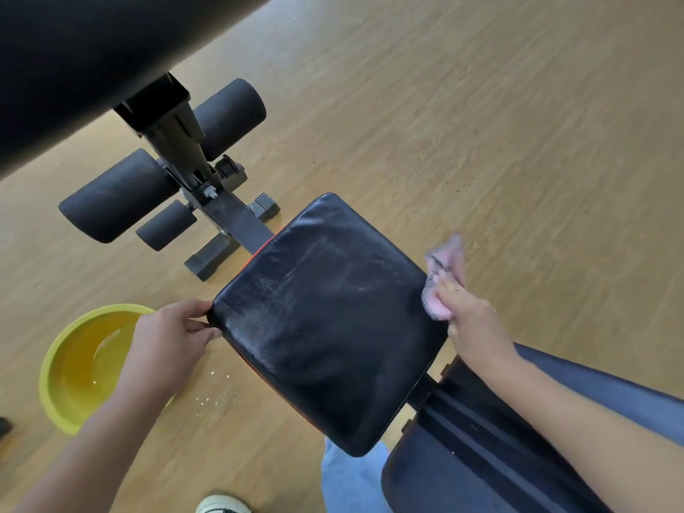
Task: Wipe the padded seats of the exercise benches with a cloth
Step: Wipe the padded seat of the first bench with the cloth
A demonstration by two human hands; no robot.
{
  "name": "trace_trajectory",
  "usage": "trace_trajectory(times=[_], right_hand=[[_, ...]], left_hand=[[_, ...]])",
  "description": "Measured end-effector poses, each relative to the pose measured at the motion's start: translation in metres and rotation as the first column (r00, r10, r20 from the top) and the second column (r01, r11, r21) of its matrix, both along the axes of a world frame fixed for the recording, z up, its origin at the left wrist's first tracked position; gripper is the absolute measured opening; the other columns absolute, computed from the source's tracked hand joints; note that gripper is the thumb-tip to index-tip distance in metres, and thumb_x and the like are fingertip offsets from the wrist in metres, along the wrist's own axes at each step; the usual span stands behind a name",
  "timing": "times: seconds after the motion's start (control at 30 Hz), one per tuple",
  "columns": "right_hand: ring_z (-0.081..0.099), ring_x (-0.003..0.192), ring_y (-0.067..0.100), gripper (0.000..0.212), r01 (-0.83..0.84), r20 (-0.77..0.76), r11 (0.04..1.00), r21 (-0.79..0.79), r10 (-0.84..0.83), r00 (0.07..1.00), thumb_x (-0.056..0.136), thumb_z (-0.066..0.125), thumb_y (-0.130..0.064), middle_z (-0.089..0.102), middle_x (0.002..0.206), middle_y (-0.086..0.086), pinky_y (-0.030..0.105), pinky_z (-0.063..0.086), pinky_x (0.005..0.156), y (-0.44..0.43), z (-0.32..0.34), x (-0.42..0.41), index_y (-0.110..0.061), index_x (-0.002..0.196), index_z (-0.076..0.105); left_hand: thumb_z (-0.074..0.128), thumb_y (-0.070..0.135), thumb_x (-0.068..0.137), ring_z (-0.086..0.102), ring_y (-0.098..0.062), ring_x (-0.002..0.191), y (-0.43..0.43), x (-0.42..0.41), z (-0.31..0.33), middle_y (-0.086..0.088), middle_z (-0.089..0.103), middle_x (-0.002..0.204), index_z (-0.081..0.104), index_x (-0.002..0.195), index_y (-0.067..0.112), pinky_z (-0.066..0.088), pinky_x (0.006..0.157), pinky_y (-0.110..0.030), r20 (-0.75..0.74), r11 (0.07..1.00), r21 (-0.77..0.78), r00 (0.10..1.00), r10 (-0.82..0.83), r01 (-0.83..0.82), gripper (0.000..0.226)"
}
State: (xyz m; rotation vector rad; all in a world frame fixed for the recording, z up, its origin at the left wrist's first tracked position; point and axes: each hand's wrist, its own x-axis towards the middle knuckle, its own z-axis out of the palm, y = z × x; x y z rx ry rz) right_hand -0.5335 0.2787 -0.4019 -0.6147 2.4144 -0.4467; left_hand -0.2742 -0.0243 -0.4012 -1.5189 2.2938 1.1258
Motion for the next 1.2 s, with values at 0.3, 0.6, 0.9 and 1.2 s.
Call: trace_trajectory(times=[0.3, 0.6, 0.9, 1.2], right_hand=[[0.046, 0.048, 0.001, 0.039, -0.310, 0.121, 0.927, 0.211, 0.289, 0.949, 0.084, 0.056, -0.011, 0.043, 0.045, -0.018, 0.027, 0.042, 0.055, 0.037, 0.004, -0.013, -0.027, 0.049, 0.064], [0.057, 0.080, 0.031, 0.034, -0.338, -0.052, 0.834, 0.437, 0.399, 0.916, 0.074, 0.057, -0.031, 0.071, 0.086, -0.001, 0.031, 0.050, 0.072, 0.025, -0.003, 0.033, -0.012, 0.098, 0.069], [0.047, 0.087, -0.006, 0.029, -0.329, -0.144, 0.937, 0.119, 0.344, 0.928, 0.101, 0.040, -0.025, 0.053, 0.095, -0.029, 0.022, 0.037, 0.086, 0.018, 0.029, -0.015, -0.033, 0.077, 0.055], [0.054, 0.081, 0.013, 0.033, -0.919, -0.131, 0.361, 0.159, 0.930, 0.343, 0.090, 0.035, 0.000, 0.069, 0.084, -0.013, 0.024, 0.040, 0.082, -0.042, -0.012, 0.089, -0.018, 0.091, 0.062]], left_hand=[[0.083, 0.010, 0.077, 0.068, -0.004, 0.065, 0.002, -0.002, 0.004, 0.005, 0.078, 0.073, 0.073, 0.097, 0.027, 0.047, 0.063, -0.027, -0.004, 1.000, -0.009, 1.000, 0.009, -0.009, 0.027], [0.079, 0.009, 0.081, 0.058, 0.008, 0.067, 0.005, -0.004, 0.007, 0.002, 0.079, 0.077, 0.075, 0.104, 0.020, 0.042, 0.059, -0.017, 0.013, 0.999, -0.010, 0.999, 0.038, -0.038, 0.026], [0.079, 0.013, 0.081, 0.070, -0.003, 0.076, 0.005, 0.002, 0.001, 0.010, 0.078, 0.076, 0.074, 0.102, 0.033, 0.050, 0.065, -0.026, -0.030, 0.999, 0.003, 0.998, 0.049, -0.049, 0.030], [0.078, 0.009, 0.082, 0.073, -0.004, 0.077, 0.007, 0.006, -0.006, 0.006, 0.079, 0.081, 0.074, 0.114, 0.023, 0.045, 0.058, -0.011, -0.068, 0.996, 0.038, 0.994, 0.088, -0.085, 0.035]])
